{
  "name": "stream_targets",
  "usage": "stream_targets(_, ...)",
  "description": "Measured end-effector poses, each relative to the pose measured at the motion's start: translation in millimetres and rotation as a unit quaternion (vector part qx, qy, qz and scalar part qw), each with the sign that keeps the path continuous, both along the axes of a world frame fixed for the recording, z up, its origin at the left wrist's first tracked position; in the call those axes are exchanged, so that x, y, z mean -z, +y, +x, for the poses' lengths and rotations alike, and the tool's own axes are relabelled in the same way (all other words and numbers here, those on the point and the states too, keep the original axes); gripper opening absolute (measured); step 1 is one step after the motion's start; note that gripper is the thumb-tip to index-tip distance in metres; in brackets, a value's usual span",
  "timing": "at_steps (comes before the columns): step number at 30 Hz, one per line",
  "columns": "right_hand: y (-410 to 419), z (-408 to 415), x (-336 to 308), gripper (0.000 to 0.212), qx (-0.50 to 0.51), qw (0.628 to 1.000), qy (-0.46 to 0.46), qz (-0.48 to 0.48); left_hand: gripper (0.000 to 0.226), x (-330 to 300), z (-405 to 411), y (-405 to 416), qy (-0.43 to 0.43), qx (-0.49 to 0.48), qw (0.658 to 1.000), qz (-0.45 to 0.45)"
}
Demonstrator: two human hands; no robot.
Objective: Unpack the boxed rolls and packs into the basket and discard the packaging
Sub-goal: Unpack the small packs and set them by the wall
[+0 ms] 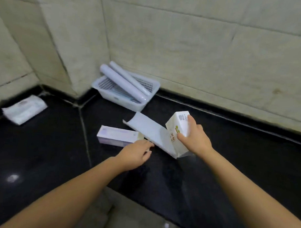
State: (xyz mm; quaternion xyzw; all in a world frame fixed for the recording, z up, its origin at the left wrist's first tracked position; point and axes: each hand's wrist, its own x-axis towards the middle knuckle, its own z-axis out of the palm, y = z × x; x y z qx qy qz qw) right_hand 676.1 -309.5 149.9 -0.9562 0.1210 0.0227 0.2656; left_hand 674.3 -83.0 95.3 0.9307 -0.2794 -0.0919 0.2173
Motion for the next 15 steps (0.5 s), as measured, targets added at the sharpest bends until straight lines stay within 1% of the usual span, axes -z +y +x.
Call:
stream_targets(3, 98, 28, -2, 0.081, -0.079, 0.997, -0.018, 0.007, 0.031, -12, 8, 106, -0.02, -0.075, 0.997, 0.023)
stream_targets(7, 210, 55, -1, 0.083, -0.162, 0.986, -0.036, 0.027, 0.036, -16, 11, 228, -0.009, -0.161, 0.986, 0.049)
stream_targets(12, 325, 90, 8, 0.082, -0.24, 0.968, 0.011, 0.075, 0.034, -11, 19, 346, 0.008, -0.269, 0.961, 0.063)
stream_targets(15, 381, 115, 25, 0.08, -0.252, 0.954, 0.044, 0.159, 0.035, -6, 38, 394, 0.023, -0.326, 0.941, 0.09)
